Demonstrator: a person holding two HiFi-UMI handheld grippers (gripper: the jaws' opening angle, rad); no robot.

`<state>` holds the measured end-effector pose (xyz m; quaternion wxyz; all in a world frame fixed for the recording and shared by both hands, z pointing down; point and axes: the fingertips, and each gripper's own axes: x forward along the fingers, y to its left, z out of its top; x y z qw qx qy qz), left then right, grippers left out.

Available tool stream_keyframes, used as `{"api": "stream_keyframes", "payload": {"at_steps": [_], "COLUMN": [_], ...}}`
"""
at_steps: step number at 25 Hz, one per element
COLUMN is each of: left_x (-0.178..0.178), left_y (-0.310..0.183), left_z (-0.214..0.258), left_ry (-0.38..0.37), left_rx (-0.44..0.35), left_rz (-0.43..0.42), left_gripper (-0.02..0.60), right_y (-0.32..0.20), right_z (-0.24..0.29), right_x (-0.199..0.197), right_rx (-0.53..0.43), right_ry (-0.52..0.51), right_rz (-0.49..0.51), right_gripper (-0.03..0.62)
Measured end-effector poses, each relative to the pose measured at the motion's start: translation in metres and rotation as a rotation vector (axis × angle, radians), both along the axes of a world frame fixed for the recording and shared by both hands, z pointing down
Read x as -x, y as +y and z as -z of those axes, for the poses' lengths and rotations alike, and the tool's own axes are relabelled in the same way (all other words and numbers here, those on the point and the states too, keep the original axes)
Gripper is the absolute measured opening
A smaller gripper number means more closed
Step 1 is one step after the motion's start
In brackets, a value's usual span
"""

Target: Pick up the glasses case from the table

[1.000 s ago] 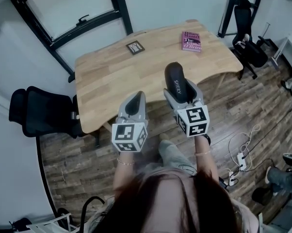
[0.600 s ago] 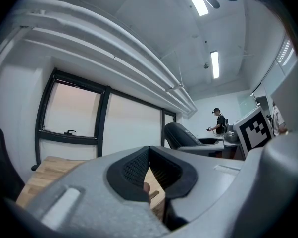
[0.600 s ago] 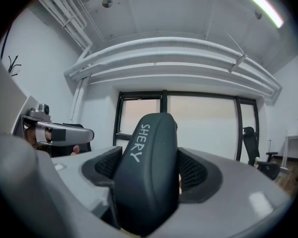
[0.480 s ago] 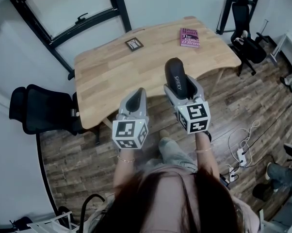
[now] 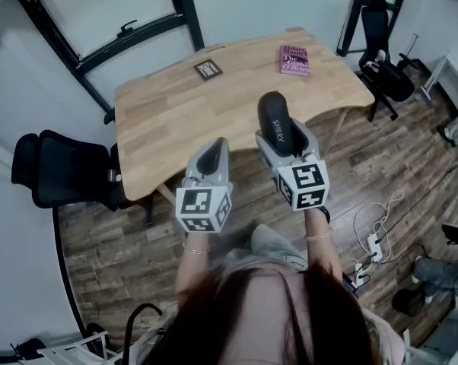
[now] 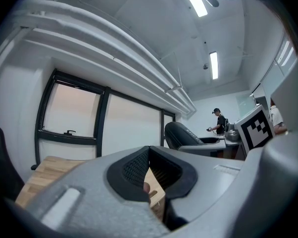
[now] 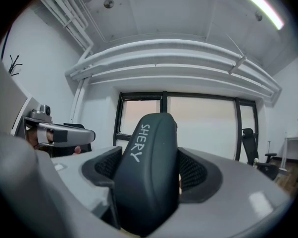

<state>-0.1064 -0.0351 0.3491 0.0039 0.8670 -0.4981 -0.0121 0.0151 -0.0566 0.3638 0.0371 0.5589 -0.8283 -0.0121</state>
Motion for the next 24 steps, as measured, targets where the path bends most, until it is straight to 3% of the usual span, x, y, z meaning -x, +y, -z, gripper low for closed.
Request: {"api": "stream_keyframes", "payload": {"at_steps": [12, 24], "left_x": [-0.009, -0.044], "left_y": [-0.008, -0.007], "left_z": [0.002, 0.010], "left_ry": [0.003, -0.003], "left_rx": [0.017, 0.041], "left_rz": [0.015, 0.047], "left_gripper": [0.009, 0.009], "right_y": [-0.008, 0.001], "right_z": [0.001, 0.011], "right_x": [-0.005, -0.034], "right_rx": [0.005, -0.004], "right_ry": [0.012, 0.024], "right_rz": [0.026, 0.066], "right_gripper": [0.351, 0.351]}}
